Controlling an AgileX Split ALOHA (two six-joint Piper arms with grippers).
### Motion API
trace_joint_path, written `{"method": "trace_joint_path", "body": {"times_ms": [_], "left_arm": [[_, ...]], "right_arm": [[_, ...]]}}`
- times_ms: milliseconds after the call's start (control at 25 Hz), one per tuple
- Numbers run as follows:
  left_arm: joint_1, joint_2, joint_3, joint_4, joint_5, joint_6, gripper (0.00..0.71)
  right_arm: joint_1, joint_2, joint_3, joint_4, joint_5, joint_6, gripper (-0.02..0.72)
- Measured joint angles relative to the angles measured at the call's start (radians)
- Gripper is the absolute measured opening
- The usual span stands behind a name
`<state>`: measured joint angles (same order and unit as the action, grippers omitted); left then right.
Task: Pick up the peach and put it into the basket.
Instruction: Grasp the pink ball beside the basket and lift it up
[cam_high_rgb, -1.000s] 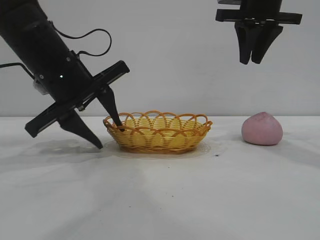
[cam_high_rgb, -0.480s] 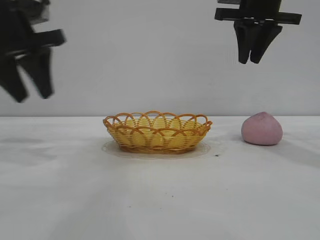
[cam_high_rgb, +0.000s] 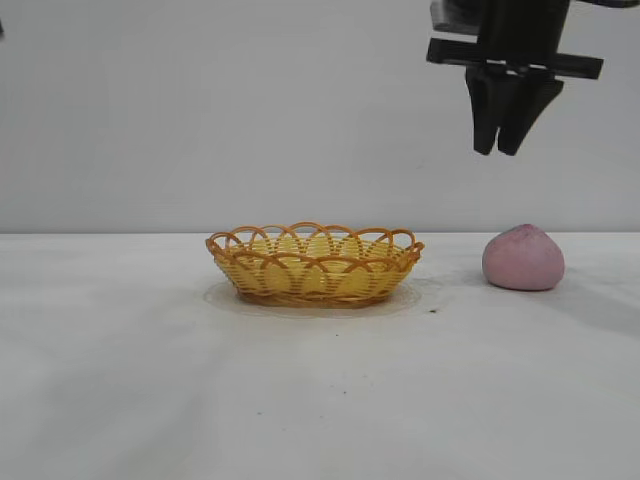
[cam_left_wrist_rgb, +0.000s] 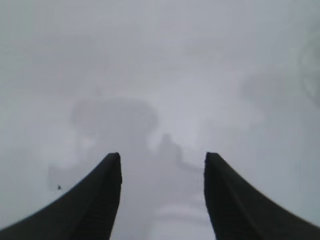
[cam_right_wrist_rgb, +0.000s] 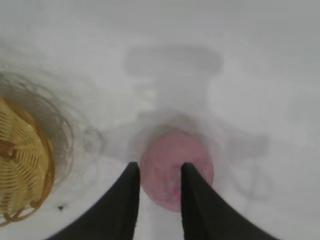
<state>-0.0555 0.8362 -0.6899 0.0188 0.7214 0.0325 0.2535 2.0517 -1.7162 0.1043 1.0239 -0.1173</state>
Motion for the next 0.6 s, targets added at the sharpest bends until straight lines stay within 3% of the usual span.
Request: {"method": "trace_joint_path", "body": {"times_ms": [320,440,600], "left_arm": [[0.0,-0.689,0.142,0.045,0.336,-0.066,0.328],[0.0,-0.833,0.159,0.045,0.468,-0.068,0.328],[0.0,-0.854,0.159,0.028,0.53,-0.068,0.328]], "right_arm": [[0.0,0.0,0.002,0.002,-0.021,-0.001,0.208],[0.0,0.0,0.002,0.002,-0.021,-0.002,0.208],[0.0,0.0,0.002,0.005,-0.021,-0.004,0.208]]}}
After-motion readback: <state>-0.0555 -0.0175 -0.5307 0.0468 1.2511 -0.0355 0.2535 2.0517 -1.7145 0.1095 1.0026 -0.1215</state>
